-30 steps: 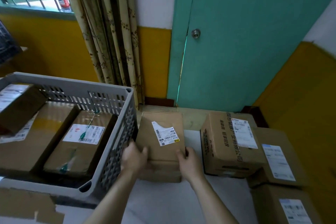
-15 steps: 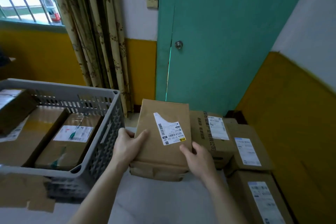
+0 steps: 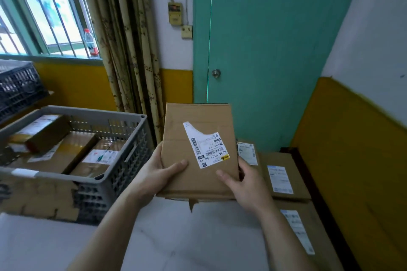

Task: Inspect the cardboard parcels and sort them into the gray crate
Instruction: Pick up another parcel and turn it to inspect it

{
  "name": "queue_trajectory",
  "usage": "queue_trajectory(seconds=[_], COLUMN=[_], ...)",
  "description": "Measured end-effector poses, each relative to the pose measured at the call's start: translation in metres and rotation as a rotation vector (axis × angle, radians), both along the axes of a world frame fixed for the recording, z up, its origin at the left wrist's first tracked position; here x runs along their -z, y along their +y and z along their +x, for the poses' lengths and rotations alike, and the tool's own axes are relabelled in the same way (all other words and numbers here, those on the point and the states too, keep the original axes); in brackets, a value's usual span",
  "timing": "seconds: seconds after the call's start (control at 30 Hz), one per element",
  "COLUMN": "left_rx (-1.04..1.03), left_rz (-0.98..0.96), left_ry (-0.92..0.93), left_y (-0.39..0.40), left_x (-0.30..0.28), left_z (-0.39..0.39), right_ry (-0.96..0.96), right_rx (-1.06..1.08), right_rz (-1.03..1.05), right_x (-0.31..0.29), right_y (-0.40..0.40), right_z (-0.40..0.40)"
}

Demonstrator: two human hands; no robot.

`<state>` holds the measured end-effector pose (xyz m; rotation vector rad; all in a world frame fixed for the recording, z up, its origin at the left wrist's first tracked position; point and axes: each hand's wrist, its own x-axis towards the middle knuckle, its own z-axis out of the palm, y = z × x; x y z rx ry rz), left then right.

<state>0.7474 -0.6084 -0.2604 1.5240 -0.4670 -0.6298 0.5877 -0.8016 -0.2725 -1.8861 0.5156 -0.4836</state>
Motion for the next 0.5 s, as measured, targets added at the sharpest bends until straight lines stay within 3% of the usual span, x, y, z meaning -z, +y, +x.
queue_trajectory(seconds=[0.17,0.33,0.5], left_rx=[-0.064,-0.165,-0.153], left_rz=[-0.028,0.104,0.081], left_ry=[-0.056,-0.179,-0.264], left_y=[0.004,0.021,0.04], left_x=[-0.005,-0.024,-0.026], left_z=[-0.027,-0.032,-0.031], right_ry=[-0.07,-0.051,-0.027], right_rx=[0.041,0.094,0.158], right_rz=[-0.04,-0.123,-0.129], right_x=[-0.016,-0.033,-0.038], right_y=[0.006,0.022,0.047], right_z=[-0.024,-0.036,-0.038])
